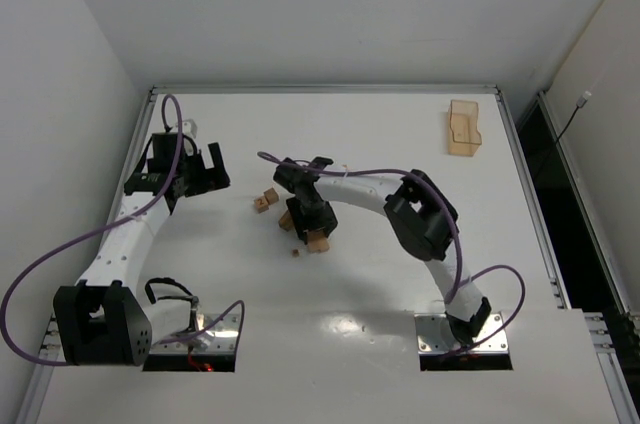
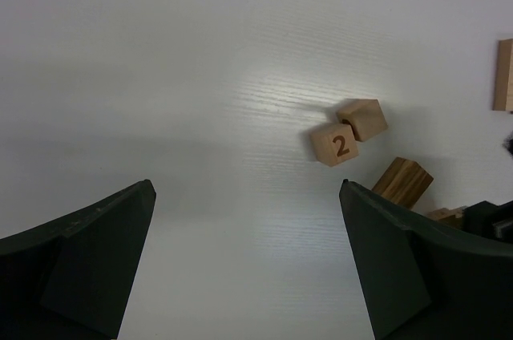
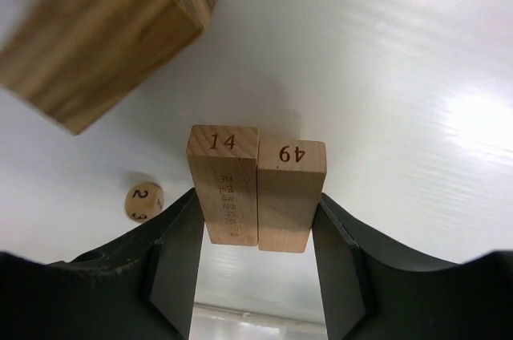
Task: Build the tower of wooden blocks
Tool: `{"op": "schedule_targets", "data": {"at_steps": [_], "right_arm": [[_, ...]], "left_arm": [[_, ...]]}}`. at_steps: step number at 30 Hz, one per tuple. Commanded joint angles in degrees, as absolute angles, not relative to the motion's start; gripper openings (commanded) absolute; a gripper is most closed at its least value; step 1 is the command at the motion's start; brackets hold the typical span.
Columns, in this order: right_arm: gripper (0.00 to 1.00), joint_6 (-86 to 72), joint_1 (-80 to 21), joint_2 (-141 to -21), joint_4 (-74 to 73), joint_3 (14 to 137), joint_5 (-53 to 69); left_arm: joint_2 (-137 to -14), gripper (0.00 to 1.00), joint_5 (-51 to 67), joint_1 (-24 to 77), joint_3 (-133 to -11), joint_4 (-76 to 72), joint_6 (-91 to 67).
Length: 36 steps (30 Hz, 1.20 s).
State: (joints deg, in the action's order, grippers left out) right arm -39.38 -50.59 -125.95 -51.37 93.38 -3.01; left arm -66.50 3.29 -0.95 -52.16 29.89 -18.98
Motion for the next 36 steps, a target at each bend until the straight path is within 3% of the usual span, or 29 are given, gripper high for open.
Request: {"op": "schedule_targets", "data": {"at_steps": [1, 8, 14, 20, 25, 36], "right_arm": [[0.0, -37.9, -49.6, -115.0, -48.3, 96.0, -10.2], [0.0, -33.6, -48.8, -100.4, -47.7, 94.1, -15.6], [0.0, -31.6, -42.0, -98.4, -48.4, 92.4, -10.9], [0.0, -30.3, -31.4, -108.2, -50.4, 96.8, 3.5], [0.0, -27.1, -27.9, -117.9, -55.1, 109.4, 10.1], [0.0, -22.5, -25.8, -124.9, -54.3, 114.8, 9.0]], "left_arm": [[-64.6, 1.0, 4.7, -1.7, -51.9, 28.1, -19.9], [-62.9, 1.0, 5.2, -1.7, -51.9, 28.1, -19.9], [-62.9, 1.0, 4.6, -0.6, -53.2, 27.6, -19.9], [-65.7, 1.0, 2.5, 0.5, -54.7, 25.0, -20.9], [-67.5, 1.0, 0.3, 0.5, -56.1, 24.4, -20.1], [-68.6, 1.0, 0.5, 0.5, -55.4, 25.1, -18.5]]}}
